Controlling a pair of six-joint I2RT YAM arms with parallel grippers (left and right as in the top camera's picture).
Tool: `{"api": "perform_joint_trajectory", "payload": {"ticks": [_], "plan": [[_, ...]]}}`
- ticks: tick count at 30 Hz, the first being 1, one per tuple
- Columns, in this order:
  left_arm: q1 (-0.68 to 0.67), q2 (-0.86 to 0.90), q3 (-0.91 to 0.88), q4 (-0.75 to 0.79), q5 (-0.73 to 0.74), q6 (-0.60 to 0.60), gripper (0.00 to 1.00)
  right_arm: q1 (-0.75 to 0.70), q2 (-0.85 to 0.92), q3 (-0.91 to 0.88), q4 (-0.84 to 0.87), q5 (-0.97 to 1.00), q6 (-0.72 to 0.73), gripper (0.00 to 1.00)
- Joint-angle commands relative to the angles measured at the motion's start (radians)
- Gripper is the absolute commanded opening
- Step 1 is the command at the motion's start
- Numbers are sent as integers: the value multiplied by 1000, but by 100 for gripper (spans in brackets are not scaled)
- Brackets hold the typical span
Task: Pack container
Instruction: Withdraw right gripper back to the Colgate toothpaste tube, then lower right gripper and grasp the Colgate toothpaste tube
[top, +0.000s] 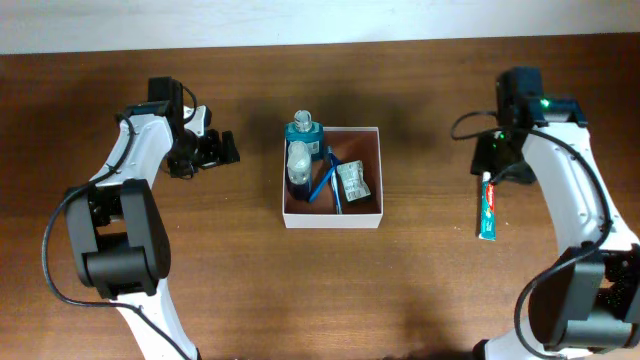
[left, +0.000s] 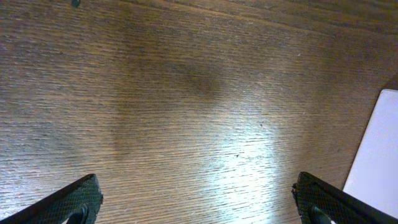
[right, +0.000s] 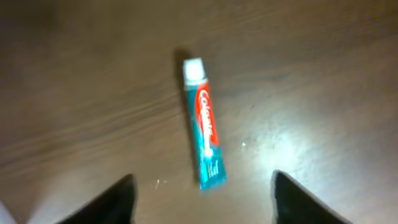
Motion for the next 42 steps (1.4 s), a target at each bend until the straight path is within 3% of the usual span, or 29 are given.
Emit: {"api": "perform_joint_trajectory", "payload": {"ticks": [1, 6, 16, 18, 23, 38, 42], "plan": [[2, -4, -3, 2, -3, 12, 99, -32, 11, -88, 89, 12, -19, 75], [2, -4, -3, 2, -3, 12, 100, -32, 11, -200, 246, 12, -124, 82], [2, -4, -3, 2, -3, 12, 99, -34, 14, -352, 500, 12, -262, 83], [2, -4, -3, 2, -3, 12, 99, -34, 15, -360, 512, 11, -296, 79], [2, -4, -3, 2, -3, 12, 99, -34, 17, -360, 512, 12, -301, 51], [2, -4, -3, 2, -3, 12, 99, -54, 109, -360, 528, -19, -372, 48], [2, -4, -3, 2, -3, 12, 99, -54, 109, -360, 523, -19, -339, 34]]}}
